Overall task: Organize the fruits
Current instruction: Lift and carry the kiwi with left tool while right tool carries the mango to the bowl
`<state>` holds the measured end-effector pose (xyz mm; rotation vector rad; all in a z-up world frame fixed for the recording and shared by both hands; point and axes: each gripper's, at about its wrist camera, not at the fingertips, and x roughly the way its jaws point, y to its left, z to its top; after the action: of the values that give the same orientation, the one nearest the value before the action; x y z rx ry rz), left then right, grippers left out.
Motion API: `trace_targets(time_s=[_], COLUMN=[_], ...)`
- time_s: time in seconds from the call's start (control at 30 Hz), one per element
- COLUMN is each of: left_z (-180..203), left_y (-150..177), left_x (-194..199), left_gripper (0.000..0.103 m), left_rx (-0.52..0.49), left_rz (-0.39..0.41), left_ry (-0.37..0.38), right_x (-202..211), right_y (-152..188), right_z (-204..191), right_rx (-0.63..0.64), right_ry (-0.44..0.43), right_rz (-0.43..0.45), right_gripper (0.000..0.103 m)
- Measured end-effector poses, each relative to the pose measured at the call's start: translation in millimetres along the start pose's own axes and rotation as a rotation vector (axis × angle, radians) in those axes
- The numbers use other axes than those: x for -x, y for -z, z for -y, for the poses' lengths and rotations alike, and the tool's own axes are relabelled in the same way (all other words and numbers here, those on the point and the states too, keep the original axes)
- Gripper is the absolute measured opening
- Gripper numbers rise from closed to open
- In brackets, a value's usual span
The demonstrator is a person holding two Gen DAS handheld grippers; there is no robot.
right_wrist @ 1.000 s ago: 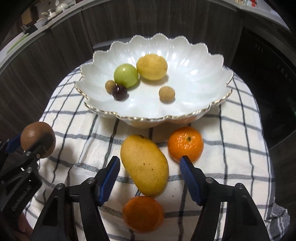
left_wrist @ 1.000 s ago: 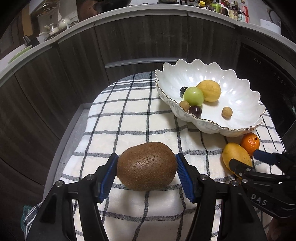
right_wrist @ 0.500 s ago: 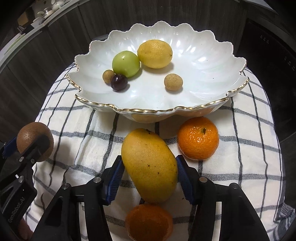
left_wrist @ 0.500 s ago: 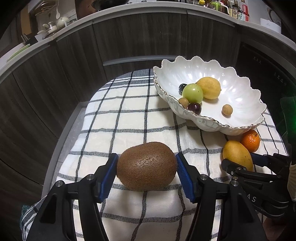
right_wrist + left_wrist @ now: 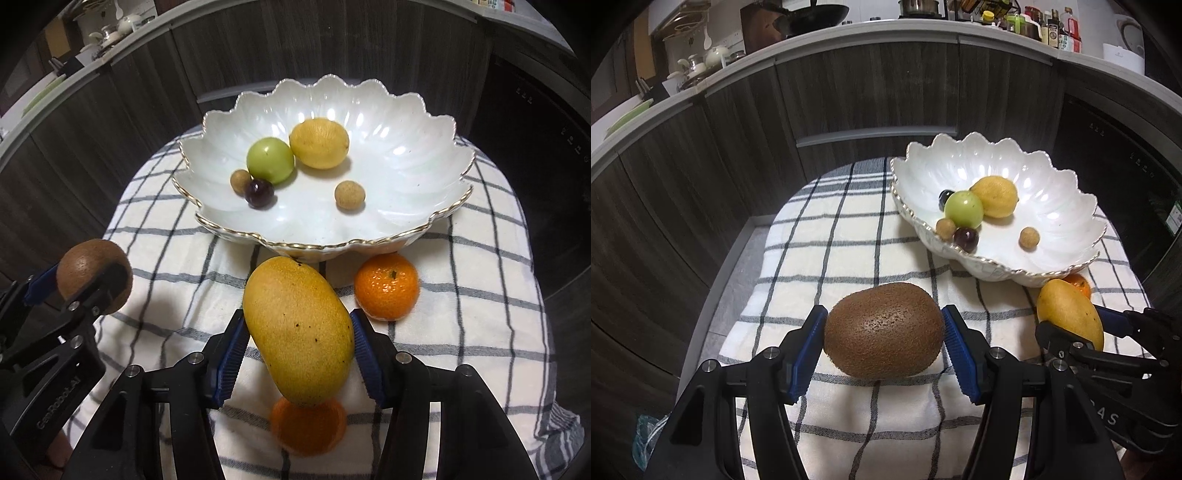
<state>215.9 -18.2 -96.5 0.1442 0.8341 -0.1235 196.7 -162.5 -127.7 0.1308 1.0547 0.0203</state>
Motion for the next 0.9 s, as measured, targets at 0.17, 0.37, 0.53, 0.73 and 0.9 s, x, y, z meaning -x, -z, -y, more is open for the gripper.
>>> trace_targets(time_s=[0.17, 0.37, 0.53, 0.73, 0.9], left_z=[8, 20, 34, 53, 63], left_y=[-9, -35, -66, -93, -104], left_x=[12, 18, 10, -18, -44], left_gripper=[0.062, 0.062, 0.062, 0.062, 0.062], left_rx=[-0.014, -0.019, -0.04, -0.083, -0.084], left_rz=[0.026, 0.06, 0.092, 0.082, 0.039], left_ry=[0.019, 0.054, 0.083, 0.121, 0.146], right_x=[23, 47, 51, 35, 17], right_y=[-4, -27, -52, -83, -99], right_z=[2, 11, 24, 44, 57], right_rx=[-0.008, -0.007, -0.003, -0.006, -0.007], right_ry=[0.001, 0.016, 0.043, 0.068, 0.08], right_rz=[0.04, 0.108, 0.14, 0.134, 0.117], right_gripper=[0.056, 0.056, 0.056, 0.056, 0.056])
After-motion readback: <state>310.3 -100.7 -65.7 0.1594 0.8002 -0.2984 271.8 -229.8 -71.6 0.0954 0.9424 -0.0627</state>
